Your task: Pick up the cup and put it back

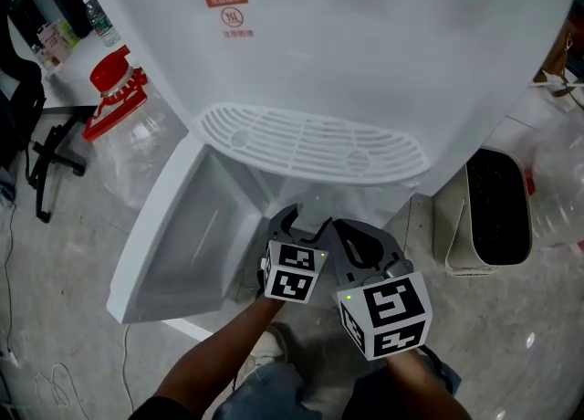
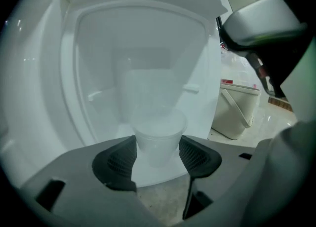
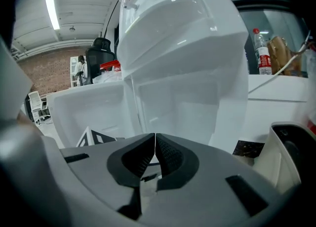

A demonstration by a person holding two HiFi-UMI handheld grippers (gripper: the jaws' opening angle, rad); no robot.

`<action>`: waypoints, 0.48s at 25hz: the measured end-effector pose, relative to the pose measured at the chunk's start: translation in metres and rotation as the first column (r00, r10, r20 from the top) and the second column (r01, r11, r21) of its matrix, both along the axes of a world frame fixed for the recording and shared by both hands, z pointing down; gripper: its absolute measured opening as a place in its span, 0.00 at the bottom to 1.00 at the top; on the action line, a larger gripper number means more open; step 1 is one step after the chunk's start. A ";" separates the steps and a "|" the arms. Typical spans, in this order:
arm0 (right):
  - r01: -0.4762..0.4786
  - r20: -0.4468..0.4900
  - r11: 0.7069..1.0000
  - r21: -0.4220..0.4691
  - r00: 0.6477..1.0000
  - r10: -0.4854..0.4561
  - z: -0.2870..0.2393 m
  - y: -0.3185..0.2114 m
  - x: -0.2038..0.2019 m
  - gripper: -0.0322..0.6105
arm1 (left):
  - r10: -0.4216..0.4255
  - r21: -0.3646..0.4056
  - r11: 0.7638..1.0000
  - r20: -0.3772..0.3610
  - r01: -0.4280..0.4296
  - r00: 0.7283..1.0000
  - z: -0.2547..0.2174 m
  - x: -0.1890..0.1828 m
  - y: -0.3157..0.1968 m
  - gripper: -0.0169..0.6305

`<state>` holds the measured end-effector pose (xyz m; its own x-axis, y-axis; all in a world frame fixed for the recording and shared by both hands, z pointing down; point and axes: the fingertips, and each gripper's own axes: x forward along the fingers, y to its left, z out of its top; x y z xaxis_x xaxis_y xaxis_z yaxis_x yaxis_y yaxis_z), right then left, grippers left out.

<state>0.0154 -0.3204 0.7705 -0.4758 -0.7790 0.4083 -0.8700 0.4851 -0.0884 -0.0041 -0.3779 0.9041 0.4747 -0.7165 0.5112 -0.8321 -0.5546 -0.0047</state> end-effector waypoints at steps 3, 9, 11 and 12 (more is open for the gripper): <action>-0.013 -0.003 1.000 -0.002 1.000 0.013 0.002 -0.002 0.005 0.08 | 0.000 -0.001 1.000 0.008 0.000 1.000 0.013 0.003 -0.013 0.45; -0.039 -0.034 0.999 -0.002 0.999 0.039 0.007 -0.008 0.016 0.08 | 0.011 0.015 1.000 -0.005 -0.011 1.000 0.023 0.012 -0.030 0.45; -0.043 -0.055 0.999 0.004 0.998 0.044 0.008 -0.009 0.018 0.08 | 0.016 0.021 1.000 -0.004 -0.015 1.000 0.026 0.015 -0.035 0.45; -0.046 -0.062 0.999 0.004 0.997 0.046 0.009 -0.009 0.019 0.08 | 0.017 0.022 1.000 -0.004 -0.017 1.000 0.028 0.017 -0.037 0.45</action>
